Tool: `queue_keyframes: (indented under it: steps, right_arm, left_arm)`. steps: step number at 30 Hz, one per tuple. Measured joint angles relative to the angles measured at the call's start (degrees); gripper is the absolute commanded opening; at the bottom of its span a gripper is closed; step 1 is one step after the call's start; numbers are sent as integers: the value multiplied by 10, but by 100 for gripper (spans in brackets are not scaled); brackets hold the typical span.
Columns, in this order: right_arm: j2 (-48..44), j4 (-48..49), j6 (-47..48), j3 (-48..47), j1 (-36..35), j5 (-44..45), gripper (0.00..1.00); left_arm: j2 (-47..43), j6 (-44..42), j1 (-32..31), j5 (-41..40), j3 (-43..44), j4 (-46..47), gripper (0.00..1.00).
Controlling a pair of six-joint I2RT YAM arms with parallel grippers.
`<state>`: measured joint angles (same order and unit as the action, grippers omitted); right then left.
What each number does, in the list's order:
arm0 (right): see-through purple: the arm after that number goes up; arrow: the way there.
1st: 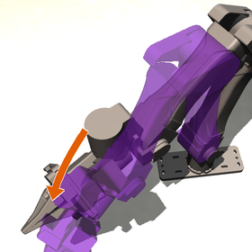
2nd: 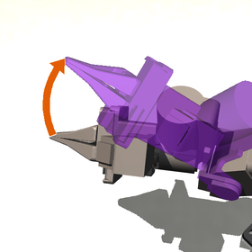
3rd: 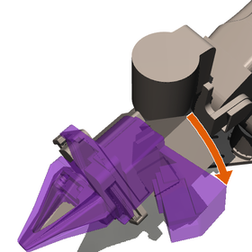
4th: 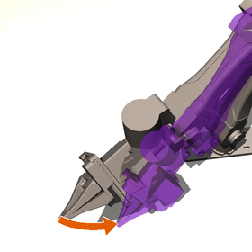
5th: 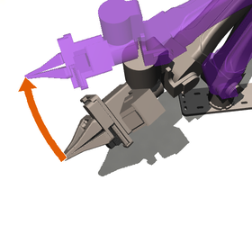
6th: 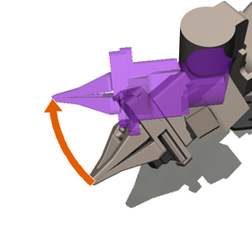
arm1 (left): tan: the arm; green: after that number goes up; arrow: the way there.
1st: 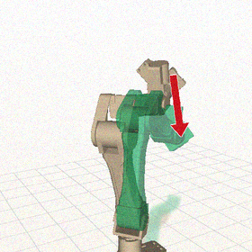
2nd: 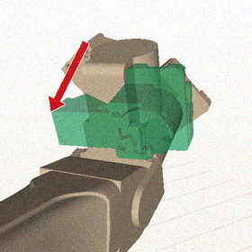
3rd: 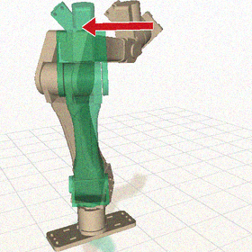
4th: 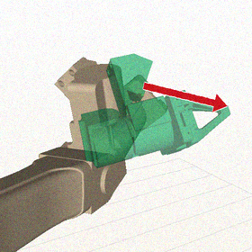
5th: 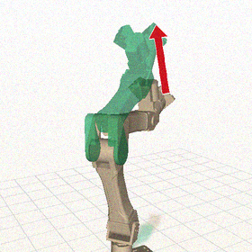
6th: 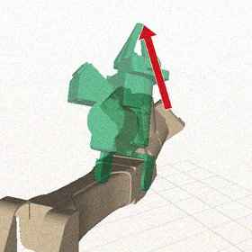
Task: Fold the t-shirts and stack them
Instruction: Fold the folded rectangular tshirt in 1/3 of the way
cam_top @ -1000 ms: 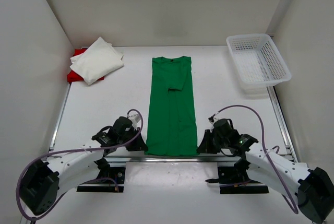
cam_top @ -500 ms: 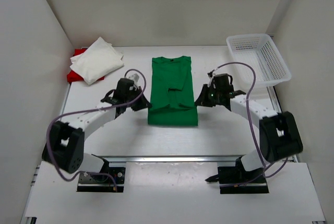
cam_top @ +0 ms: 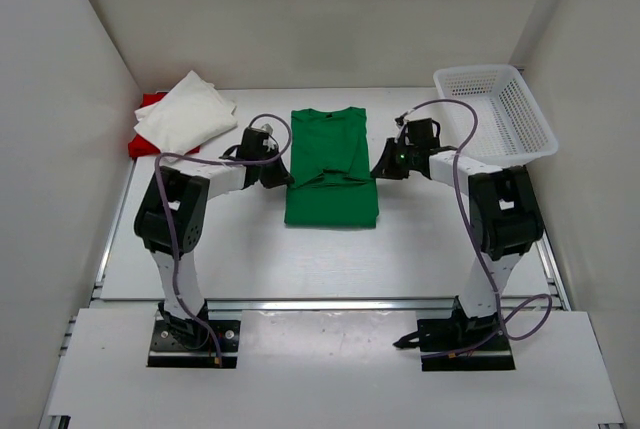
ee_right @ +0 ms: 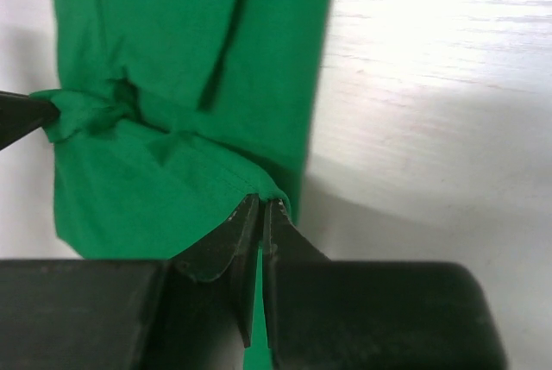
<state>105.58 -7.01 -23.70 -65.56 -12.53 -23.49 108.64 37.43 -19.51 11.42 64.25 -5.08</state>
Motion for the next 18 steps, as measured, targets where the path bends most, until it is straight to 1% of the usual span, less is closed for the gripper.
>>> queue_keyframes:
  steps: [2, 5, 6, 7, 8, 9, 10, 11, 12, 13, 14, 15, 18]
  right_arm:
    - [18, 2, 0, -3, 6, -4, 0]
    - [28, 2, -3, -4, 10, -10, 13]
    - [28, 3, -3, -4, 10, -11, 20]
    - [26, 3, -3, -7, 10, -11, 26]
    - [24, 4, -2, -9, 10, -10, 29]
    - [18, 5, -1, -10, 9, -7, 32]
    - [9, 4, 0, -9, 5, 0, 33]
    - [-4, 4, 2, -7, 2, 9, 33]
    - [-21, 6, 3, -2, -3, 19, 26]
    - [-39, 9, 6, 4, -9, 30, 16]
    - [-60, 13, 9, 12, -17, 39, 10]
    - [-78, 17, 11, 20, -29, 46, 0]
    - [-100, 38, 14, 26, -77, 52, 1]
  left_arm:
    - [13, 7, 7, 7, 0, 11, 11]
    - [10, 18, 16, 15, -11, 42, 21]
    - [4, 22, 17, 14, -17, 49, 24]
    - [-7, 26, 20, 14, -27, 59, 30]
    - [-21, 30, 22, 13, -37, 66, 38]
    - [-39, 33, 24, 12, -46, 71, 41]
    - [-59, 37, 25, 11, -56, 77, 45]
    - [-80, 40, 26, 8, -66, 83, 44]
    - [-105, 43, 25, 6, -77, 90, 43]
    - [-130, 45, 25, 2, -89, 98, 40]
    - [-156, 46, 22, -3, -106, 112, 37]
    - [-182, 48, 15, -8, -125, 124, 34]
    - [-228, 48, -29, -20, -181, 160, 31]
